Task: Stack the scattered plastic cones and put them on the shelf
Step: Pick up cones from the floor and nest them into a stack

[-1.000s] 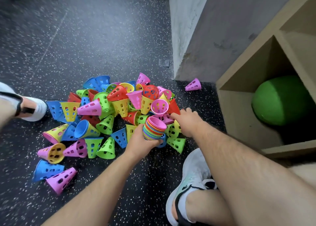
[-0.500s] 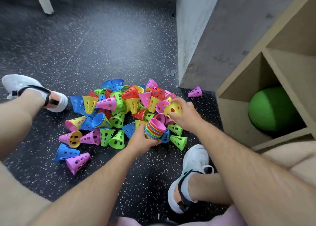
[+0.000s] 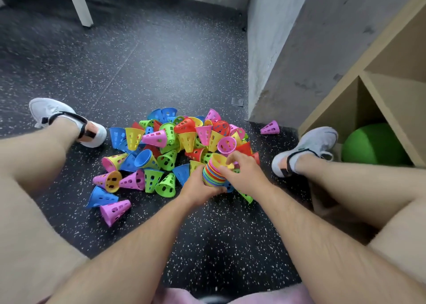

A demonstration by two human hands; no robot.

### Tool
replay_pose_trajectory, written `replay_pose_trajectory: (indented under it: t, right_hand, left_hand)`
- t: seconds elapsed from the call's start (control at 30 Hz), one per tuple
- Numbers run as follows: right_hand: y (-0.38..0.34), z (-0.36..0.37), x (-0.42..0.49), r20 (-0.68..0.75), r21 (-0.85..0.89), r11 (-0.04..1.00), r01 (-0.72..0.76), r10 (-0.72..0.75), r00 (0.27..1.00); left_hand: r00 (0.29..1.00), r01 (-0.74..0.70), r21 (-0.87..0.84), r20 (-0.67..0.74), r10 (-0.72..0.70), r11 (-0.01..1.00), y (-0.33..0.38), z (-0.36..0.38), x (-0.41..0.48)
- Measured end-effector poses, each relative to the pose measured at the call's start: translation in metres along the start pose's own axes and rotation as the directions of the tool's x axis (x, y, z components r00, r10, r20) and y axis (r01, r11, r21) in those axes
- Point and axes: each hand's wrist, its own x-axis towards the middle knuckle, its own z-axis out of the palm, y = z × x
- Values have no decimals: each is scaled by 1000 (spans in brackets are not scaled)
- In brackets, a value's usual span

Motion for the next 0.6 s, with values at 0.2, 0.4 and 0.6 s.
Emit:
replay_pose_trajectory:
  t: [0.2, 0.4, 0.6]
  right_hand:
    - [35, 24, -10, -92, 187, 971, -150, 169, 981]
    - [86, 52, -14, -249, 90, 880, -467, 474, 845]
    - [116, 74, -17, -163, 158, 664, -731, 748, 644]
  left_hand:
    - [999, 30, 57, 11, -31, 998, -14, 3, 6]
    - [995, 33, 63, 95, -39, 997, -26, 24, 2]
    - [989, 29, 88, 144, -41, 996, -37, 40, 1]
